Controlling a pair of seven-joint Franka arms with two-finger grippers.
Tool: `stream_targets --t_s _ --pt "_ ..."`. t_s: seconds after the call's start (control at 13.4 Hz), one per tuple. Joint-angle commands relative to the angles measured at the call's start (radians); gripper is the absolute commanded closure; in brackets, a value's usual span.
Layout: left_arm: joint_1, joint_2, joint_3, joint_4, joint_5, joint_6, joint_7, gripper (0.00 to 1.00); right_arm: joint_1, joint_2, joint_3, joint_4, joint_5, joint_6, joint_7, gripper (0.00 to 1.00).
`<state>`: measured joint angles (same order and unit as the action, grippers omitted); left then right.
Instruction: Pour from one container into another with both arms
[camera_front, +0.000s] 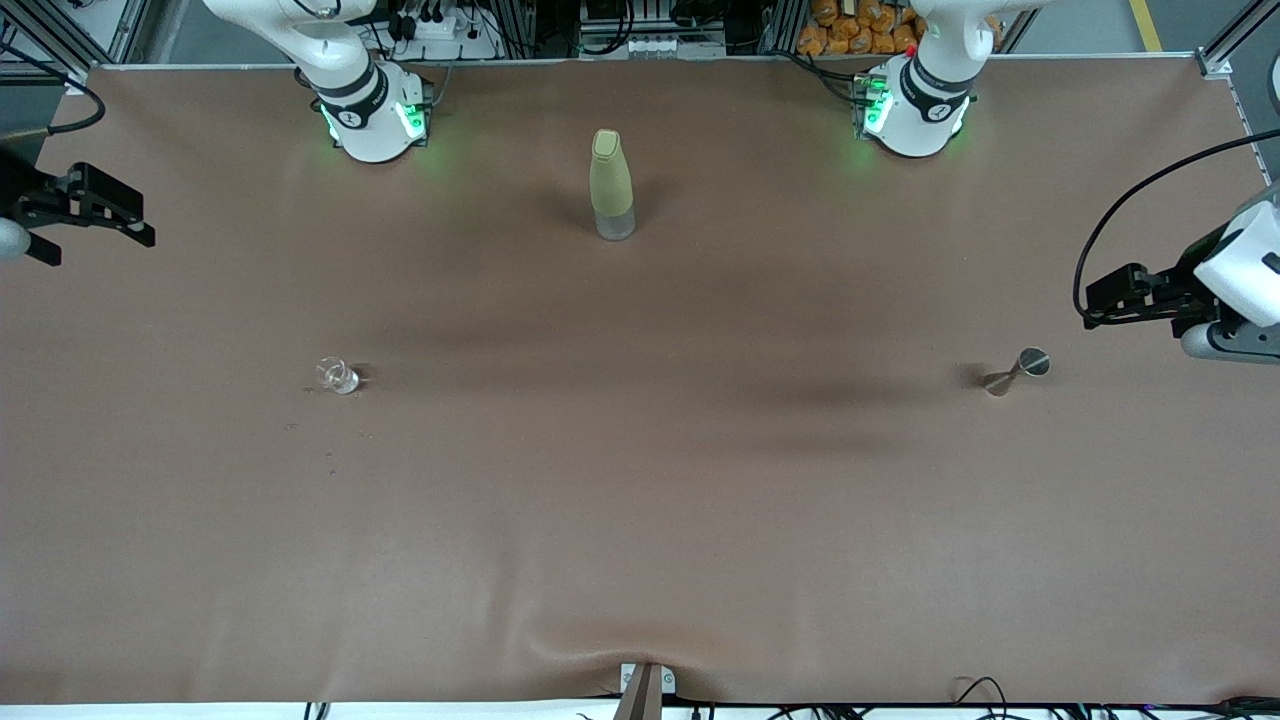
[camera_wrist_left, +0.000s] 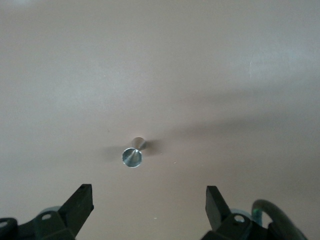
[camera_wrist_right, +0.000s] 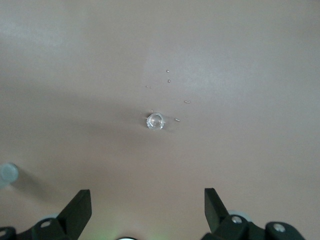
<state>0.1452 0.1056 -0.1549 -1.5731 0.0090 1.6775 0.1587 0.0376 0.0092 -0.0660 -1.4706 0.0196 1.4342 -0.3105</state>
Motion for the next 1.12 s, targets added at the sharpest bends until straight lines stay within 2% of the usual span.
stream_targets --t_s 0.0,0.3,0.6,0.82,1.05 --pt "0.056 -0.001 0.000 -0.007 -0.052 -0.012 0.129 0.00 -0.053 -0.012 -0.003 -0.007 0.000 -0.003 -0.241 0.00" --pt "0.115 0.060 0.000 0.002 -0.135 -0.009 0.390 0.00 -0.122 -0.014 -0.002 -0.011 0.002 0.000 -0.725 0.00" --pt "0.209 0.120 0.000 -0.004 -0.291 -0.001 0.761 0.00 -0.176 -0.017 -0.003 -0.013 0.002 0.003 -1.106 0.00" --pt "0.247 0.169 0.000 -0.007 -0.304 -0.001 0.948 0.00 -0.194 -0.018 -0.003 -0.020 0.002 0.041 -1.414 0.00" --pt "0.309 0.238 0.000 -0.004 -0.334 -0.004 1.148 0.00 -0.217 -0.020 -0.005 -0.028 0.016 0.049 -1.556 0.00"
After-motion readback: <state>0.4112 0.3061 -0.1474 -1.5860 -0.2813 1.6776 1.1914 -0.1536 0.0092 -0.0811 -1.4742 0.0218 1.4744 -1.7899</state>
